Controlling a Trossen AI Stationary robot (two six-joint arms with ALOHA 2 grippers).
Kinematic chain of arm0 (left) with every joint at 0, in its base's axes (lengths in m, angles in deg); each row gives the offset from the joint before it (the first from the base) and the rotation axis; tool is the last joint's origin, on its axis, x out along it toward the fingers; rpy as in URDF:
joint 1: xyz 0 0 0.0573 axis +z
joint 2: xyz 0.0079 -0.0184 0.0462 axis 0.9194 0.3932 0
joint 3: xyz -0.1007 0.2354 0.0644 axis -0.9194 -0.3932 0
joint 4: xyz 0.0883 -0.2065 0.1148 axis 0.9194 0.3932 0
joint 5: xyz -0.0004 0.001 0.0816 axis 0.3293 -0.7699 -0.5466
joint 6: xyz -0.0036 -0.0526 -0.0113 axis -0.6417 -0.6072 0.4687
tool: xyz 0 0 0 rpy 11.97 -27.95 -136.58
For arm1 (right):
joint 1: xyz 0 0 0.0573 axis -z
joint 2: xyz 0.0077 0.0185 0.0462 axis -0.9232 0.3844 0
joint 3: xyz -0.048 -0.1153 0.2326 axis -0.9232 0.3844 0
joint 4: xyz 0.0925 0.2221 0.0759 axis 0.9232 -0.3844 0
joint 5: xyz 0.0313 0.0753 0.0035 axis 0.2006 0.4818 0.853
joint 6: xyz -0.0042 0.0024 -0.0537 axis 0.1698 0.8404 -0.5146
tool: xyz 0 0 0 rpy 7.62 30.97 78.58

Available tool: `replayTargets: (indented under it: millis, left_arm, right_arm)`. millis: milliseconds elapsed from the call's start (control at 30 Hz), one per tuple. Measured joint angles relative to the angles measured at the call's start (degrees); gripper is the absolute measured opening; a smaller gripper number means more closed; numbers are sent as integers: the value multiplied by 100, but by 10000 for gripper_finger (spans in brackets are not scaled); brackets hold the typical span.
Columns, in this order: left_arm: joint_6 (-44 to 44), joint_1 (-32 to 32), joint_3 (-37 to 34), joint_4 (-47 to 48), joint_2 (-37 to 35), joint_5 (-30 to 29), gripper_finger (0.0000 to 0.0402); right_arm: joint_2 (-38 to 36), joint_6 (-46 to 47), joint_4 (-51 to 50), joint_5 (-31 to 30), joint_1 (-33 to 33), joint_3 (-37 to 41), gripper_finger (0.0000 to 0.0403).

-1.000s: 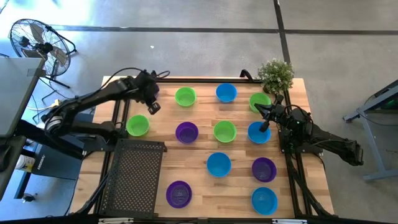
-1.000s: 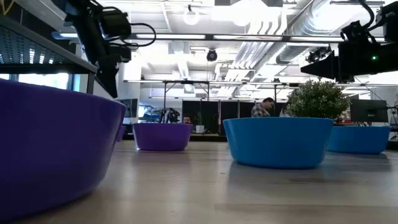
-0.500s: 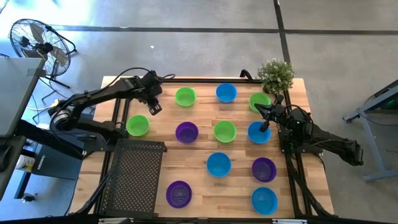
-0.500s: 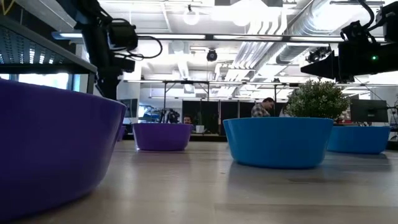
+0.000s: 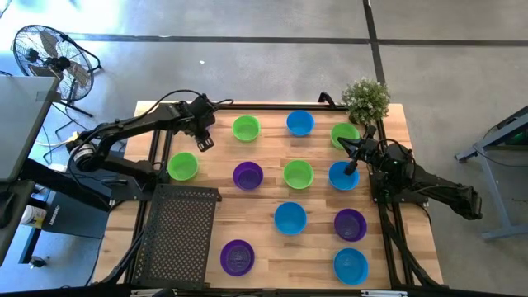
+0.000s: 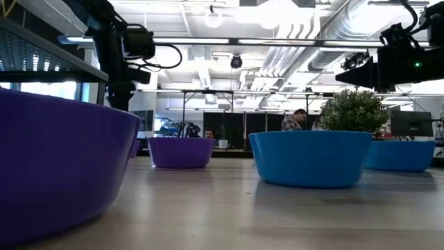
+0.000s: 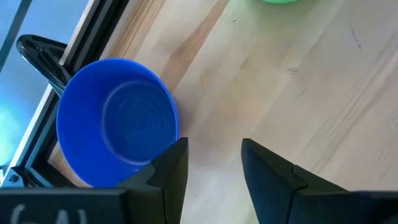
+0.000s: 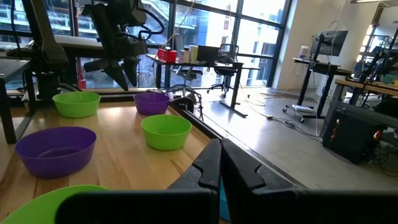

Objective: Pick & Place Mini bowls
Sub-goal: Put the violet bowl on the shelf

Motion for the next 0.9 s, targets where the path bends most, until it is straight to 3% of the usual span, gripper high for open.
replayTargets:
  millis: [367,533,900]
  left_arm:
    - [-283,0,-7,10,253,154,146]
    - [-296,-2,-8,-142,608,-356,146]
    - [-698,-2,-9,-439,828,-826,146]
  right_arm:
    - [0,0,0,-1,0,0,0]
    - [0,0,1,1,1,0,0]
    - [0,-1,1,1,0,0,0]
